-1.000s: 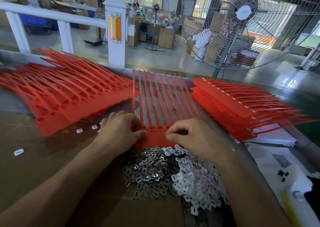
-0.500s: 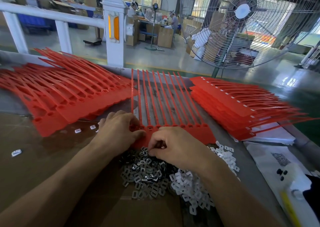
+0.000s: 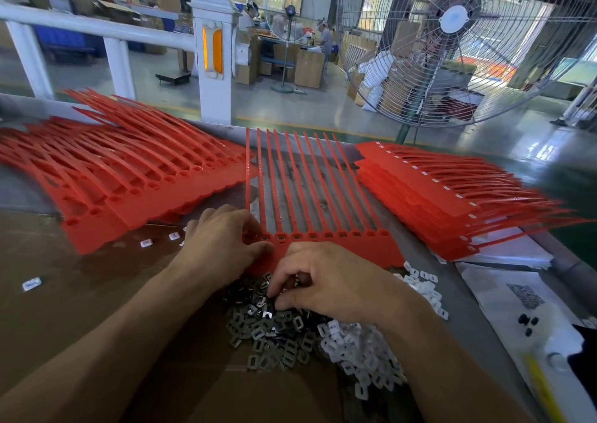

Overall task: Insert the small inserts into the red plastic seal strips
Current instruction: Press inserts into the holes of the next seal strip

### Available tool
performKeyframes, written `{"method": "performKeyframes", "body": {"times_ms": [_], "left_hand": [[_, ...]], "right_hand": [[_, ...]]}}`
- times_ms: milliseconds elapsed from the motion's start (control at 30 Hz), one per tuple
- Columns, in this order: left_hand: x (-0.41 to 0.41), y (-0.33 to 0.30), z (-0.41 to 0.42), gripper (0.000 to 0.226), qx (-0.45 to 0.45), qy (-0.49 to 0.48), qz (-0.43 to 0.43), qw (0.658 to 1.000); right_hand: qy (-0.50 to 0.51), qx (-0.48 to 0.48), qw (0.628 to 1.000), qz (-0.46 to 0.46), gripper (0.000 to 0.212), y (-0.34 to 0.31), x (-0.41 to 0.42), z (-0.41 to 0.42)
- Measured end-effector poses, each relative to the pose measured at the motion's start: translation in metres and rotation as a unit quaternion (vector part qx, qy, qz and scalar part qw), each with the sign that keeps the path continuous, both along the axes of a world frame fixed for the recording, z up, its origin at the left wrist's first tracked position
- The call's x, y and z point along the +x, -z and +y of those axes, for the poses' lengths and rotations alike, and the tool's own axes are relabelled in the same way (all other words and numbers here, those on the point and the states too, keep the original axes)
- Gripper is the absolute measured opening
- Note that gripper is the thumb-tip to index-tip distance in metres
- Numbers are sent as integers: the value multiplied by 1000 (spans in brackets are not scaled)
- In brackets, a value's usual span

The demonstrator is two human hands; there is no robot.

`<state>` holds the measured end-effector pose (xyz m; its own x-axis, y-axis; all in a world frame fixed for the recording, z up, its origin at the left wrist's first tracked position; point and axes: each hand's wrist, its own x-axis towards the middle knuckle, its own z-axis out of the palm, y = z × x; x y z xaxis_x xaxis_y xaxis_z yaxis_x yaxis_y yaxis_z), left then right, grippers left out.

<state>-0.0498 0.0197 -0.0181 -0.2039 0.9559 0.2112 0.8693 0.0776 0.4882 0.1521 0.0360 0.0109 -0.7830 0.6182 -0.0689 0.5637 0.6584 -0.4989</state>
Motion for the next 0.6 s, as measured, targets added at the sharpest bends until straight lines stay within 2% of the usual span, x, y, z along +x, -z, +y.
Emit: {"method": "performKeyframes", "body": {"times_ms": [333, 600], "left_hand": [[-1, 1, 1, 30, -3, -1, 9, 1000], [0, 1, 1, 30, -1, 1, 11, 1000]], "right_hand": [[-12, 28, 1000, 7, 4, 4, -4, -1], [41, -31, 993, 108, 4, 2, 5, 2]]}}
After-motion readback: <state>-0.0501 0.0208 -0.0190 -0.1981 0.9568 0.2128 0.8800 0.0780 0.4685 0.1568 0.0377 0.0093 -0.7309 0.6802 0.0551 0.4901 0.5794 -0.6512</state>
